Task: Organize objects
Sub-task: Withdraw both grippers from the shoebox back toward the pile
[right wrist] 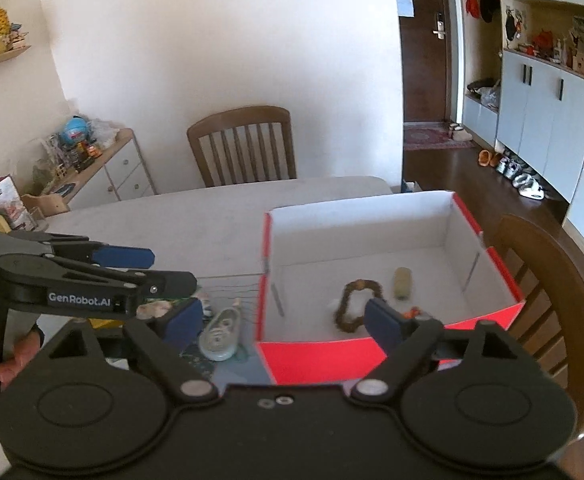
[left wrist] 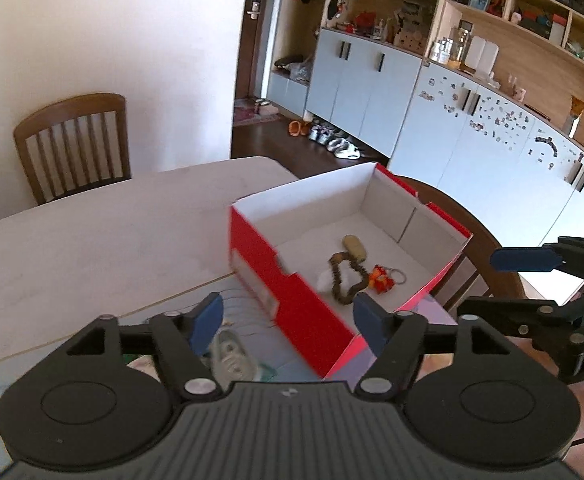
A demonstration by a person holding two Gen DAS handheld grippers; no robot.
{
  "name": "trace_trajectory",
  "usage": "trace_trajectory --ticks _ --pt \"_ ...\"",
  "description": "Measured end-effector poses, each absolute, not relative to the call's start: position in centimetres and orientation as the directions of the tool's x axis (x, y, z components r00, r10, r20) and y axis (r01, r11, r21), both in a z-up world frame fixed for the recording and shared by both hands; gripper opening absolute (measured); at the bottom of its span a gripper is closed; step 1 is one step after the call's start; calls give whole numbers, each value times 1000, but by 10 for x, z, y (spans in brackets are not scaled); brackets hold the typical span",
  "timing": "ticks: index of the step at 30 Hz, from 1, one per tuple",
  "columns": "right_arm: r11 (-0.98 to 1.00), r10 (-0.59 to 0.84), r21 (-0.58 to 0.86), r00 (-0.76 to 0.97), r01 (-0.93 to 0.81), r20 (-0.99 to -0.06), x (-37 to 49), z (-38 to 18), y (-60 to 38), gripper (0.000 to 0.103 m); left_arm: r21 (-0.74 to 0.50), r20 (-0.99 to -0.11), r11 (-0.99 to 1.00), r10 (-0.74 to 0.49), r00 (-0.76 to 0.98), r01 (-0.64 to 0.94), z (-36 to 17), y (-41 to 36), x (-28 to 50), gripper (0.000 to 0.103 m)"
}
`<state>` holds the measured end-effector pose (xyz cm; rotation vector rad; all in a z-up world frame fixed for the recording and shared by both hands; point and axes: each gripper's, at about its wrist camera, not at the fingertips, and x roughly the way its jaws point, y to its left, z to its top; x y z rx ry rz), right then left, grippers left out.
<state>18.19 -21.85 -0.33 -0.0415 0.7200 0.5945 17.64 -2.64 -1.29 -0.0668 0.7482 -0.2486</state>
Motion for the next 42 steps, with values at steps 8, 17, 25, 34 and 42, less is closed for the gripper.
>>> trace_trajectory --ticks 8,17,25,34,42 --pt "833 499 147 612 -533 -613 153 -5 -187 100 -142 -662 975 -224 716 174 -18 14 143 85" --pt "827 509 151 607 -541 -611 132 -12 -157 100 -138 -631 975 -221 744 173 -21 50 117 103" --pt "822 513 148 601 -551 -612 124 -25 -134 100 -61 -603 983 -173 779 171 -32 72 94 103" --pt "811 514 143 573 -568 -638 126 -44 -110 100 -37 -639 990 -128 758 136 -53 96 86 103" --pt "811 506 165 532 -561 -679 139 -68 -94 98 -60 -670 990 -136 730 128 -79 113 89 103"
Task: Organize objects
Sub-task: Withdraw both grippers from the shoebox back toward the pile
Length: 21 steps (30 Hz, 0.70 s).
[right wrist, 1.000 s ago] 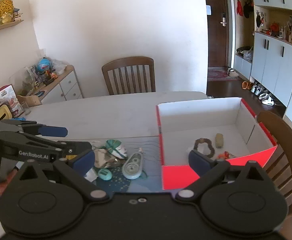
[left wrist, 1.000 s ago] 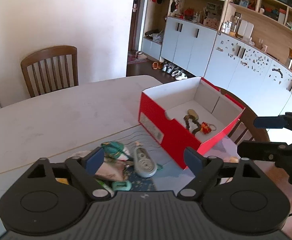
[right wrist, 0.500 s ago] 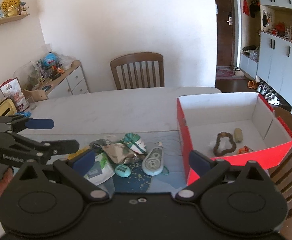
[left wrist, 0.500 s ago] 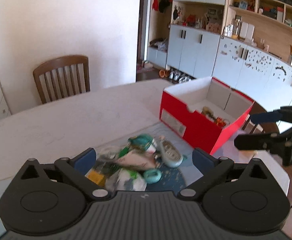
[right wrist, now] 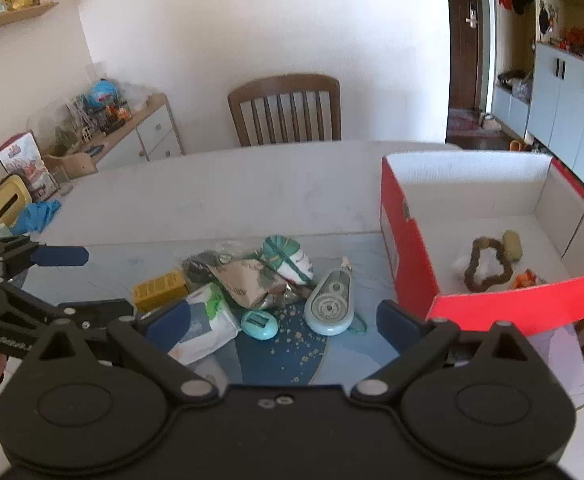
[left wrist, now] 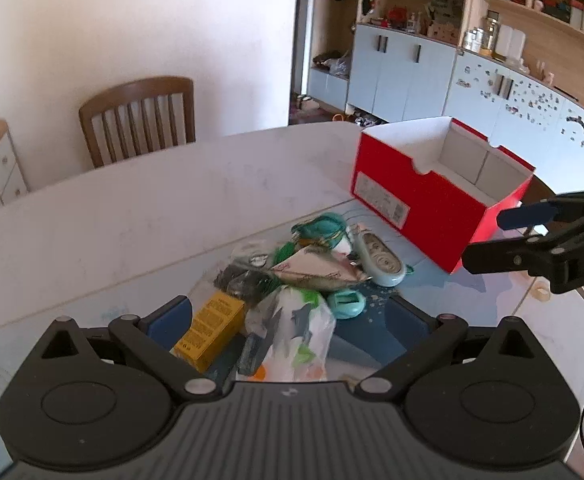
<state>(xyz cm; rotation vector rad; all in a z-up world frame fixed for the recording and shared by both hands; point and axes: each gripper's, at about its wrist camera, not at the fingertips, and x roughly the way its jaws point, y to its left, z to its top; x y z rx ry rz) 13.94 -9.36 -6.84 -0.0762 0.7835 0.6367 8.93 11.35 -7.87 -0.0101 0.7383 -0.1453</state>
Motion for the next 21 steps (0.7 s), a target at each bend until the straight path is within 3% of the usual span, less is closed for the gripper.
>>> trace_trajectory --ticks 15,21 --pt "839 418 107 506 -534 -755 164 -114 -68 93 -42 -717 999 -23 697 -10 -129 165 123 102" --pt "820 402 77 475 -567 -783 173 -128 -55 80 -21 -743 1000 -22 669 9 -148 172 135 102"
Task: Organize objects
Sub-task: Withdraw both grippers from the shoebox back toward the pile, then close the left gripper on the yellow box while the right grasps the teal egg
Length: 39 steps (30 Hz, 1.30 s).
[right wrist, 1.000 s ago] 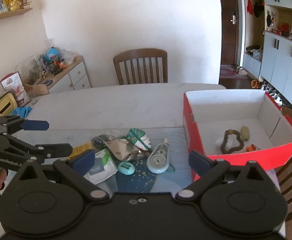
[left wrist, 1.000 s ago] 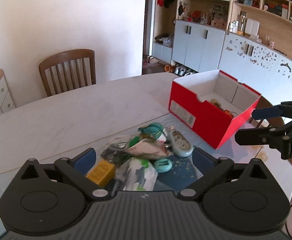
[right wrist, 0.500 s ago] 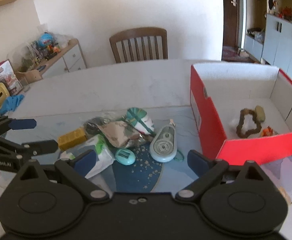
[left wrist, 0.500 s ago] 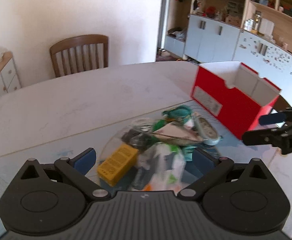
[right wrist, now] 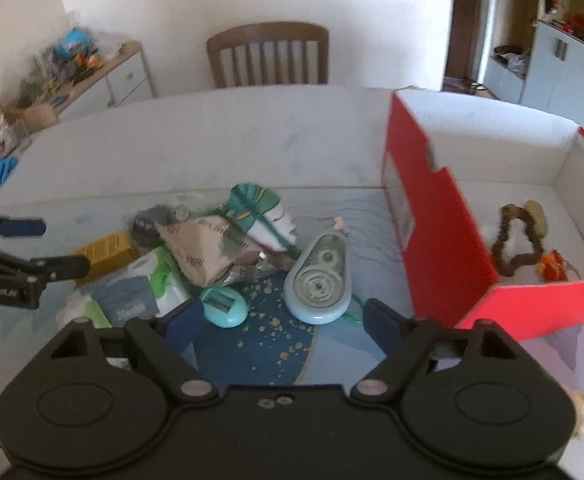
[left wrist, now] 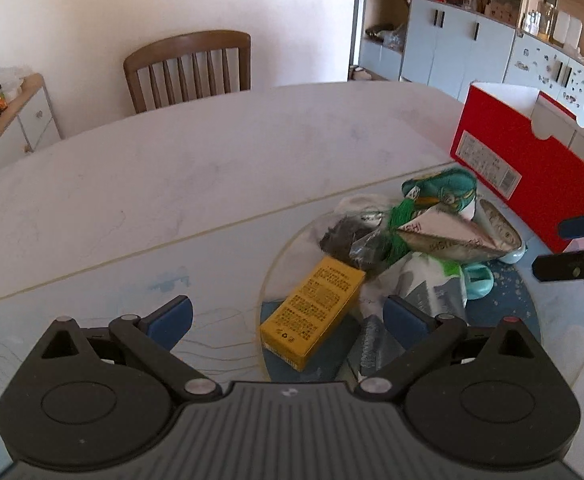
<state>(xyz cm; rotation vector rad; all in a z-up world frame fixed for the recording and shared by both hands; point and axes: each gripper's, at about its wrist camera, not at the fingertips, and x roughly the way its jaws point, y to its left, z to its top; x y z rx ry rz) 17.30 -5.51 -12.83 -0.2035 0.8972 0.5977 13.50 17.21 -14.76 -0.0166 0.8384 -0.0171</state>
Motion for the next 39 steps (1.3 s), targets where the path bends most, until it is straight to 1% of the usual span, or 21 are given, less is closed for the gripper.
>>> trace_trajectory --ticks 1,4,5,8,11,12,14,15,17,19,23,28,30,39 --pt "810 406 73 465 -583 -787 172 -131 -52 78 -24 -747 1000 -25 664 11 -150 172 136 102" --pt "775 410 54 436 -629 -801 172 -140 -41 75 -26 -754 999 -38 656 28 -155 172 140 101" --pt "765 407 45 427 -643 -807 172 -143 -36 71 -22 -756 999 -40 653 37 -157 172 141 98" --pt "739 397 22 409 -673 -822 173 -153 -26 63 -16 -761 998 -46 647 53 -162 169 145 93" --pt "722 399 16 397 -692 -826 173 -158 -20 59 -14 -769 998 -52 637 66 -166 169 149 79" --pt "717 397 12 395 -697 -828 174 -159 -19 58 -20 -771 997 -61 633 72 -167 168 151 76" --pt "711 396 13 385 -703 -834 176 -163 -15 52 -25 -774 996 -74 629 86 -169 167 154 69" --pt "709 397 16 381 -705 -835 176 -163 -14 50 -28 -774 995 -80 628 93 -169 166 156 67" --pt "702 405 19 377 -712 -833 176 -163 -12 47 -30 -776 995 -85 625 99 -169 165 158 60" --pt "695 411 18 376 -719 -830 177 -163 -10 46 -33 -779 994 -92 620 105 -171 164 160 57" --pt "681 418 12 376 -732 -827 179 -164 -5 43 -40 -781 994 -97 617 105 -171 166 161 48" --pt "665 436 27 359 -746 -825 178 -163 -3 31 -40 -781 993 -99 617 108 -169 168 160 37" --pt "663 438 30 356 -748 -825 177 -162 -3 30 -48 -781 994 -101 616 102 -168 169 159 31" --pt "690 440 47 367 -722 -819 168 -156 -19 30 -57 -791 998 -68 608 37 -164 178 148 30"
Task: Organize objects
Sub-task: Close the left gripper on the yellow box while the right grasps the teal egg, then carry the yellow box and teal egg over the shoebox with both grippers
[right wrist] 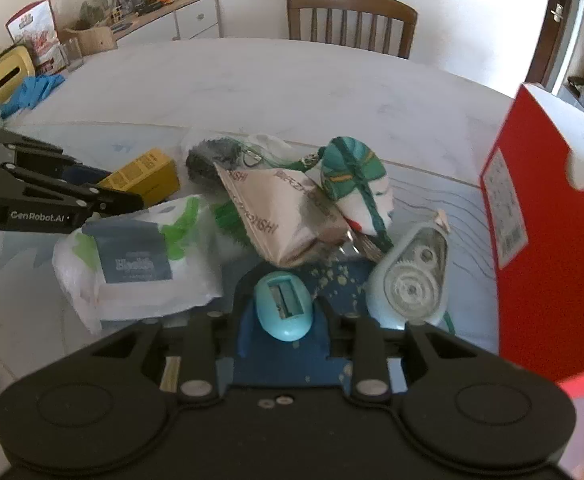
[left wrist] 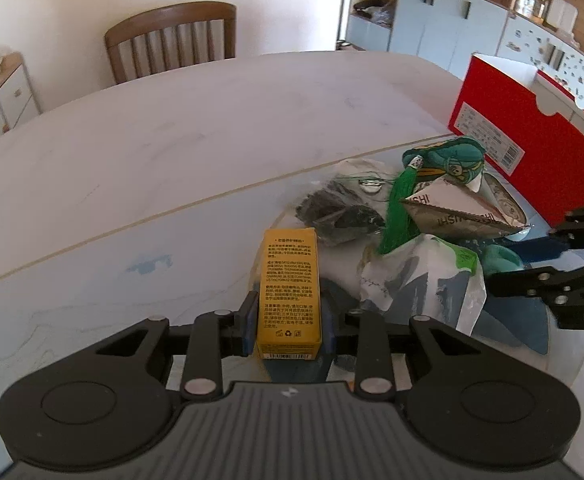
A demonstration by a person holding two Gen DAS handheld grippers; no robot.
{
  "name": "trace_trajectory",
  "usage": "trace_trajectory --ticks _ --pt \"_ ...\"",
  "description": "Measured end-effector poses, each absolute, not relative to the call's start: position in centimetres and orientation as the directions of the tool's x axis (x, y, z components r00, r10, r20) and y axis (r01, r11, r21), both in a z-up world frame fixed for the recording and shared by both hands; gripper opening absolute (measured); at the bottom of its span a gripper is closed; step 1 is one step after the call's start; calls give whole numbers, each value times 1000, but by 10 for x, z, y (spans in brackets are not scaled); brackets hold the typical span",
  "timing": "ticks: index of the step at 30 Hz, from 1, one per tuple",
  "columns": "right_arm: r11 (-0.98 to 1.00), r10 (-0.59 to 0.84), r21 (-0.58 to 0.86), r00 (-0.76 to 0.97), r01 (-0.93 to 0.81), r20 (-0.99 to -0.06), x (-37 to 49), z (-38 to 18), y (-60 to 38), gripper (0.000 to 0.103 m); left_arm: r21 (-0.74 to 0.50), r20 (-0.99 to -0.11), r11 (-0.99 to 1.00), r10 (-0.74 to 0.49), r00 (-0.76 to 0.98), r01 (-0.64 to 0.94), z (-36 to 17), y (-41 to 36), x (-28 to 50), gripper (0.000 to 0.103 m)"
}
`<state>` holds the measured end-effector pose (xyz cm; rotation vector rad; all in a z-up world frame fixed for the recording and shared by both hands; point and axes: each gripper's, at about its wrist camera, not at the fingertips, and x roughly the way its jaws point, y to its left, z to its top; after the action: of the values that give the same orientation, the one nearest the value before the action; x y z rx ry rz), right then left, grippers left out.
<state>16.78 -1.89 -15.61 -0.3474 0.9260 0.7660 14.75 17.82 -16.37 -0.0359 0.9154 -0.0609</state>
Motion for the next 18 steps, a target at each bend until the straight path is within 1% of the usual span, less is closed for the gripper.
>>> trace_trajectory --ticks 11,18 --pt "739 449 66 416 -671 -791 148 -118 -50 30 -61 -761 998 -46 648 -1 -121 184 114 30" --pt "762 457 74 454 -643 -764 136 -88 -69 30 -62 -734 997 -69 675 35 -82 162 99 30"
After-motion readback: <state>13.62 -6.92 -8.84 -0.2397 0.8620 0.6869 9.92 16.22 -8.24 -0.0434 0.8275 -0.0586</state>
